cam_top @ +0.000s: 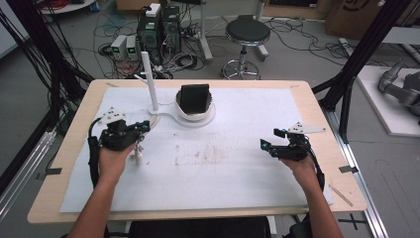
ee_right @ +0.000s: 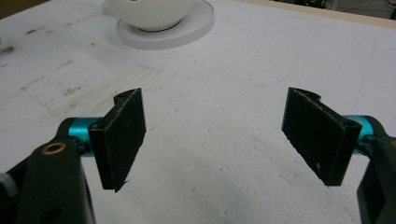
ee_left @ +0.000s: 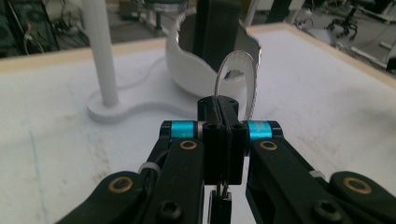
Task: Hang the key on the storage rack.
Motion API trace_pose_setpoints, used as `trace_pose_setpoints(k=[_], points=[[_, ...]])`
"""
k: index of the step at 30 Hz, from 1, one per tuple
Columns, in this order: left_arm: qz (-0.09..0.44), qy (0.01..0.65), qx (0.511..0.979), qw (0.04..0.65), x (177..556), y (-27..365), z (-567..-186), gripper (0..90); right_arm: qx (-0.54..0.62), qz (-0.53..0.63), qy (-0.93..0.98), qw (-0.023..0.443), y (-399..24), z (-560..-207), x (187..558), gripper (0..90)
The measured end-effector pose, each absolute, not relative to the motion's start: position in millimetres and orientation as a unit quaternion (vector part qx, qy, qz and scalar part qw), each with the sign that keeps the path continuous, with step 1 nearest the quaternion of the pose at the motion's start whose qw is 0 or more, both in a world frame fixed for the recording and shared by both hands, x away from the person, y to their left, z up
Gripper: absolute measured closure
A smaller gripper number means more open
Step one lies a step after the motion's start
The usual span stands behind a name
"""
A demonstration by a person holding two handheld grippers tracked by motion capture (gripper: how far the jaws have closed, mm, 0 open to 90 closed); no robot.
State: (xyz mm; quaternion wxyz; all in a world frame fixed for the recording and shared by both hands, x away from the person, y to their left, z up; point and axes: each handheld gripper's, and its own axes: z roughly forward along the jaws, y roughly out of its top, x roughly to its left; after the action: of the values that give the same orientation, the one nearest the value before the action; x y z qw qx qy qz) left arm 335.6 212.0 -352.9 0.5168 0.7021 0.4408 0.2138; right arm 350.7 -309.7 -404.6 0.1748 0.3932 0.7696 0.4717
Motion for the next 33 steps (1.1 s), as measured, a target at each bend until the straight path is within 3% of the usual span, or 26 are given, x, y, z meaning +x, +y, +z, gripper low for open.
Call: trace_pose_setpoints(k=[18, 33], points=[[0.309, 0.455, 0.642, 0.535, 377.1, 224.7, -289.9, 88.5, 0.395, 0.48, 0.764, 0.171, -311.9, -403.5, 351.2, 22.0], [0.332, 0.465, 0.639, 0.515, 407.8, 226.7, -295.6, 88.4, 0.398, 0.482, 0.763, 0.166, -314.6, -404.0, 350.7, 22.0]])
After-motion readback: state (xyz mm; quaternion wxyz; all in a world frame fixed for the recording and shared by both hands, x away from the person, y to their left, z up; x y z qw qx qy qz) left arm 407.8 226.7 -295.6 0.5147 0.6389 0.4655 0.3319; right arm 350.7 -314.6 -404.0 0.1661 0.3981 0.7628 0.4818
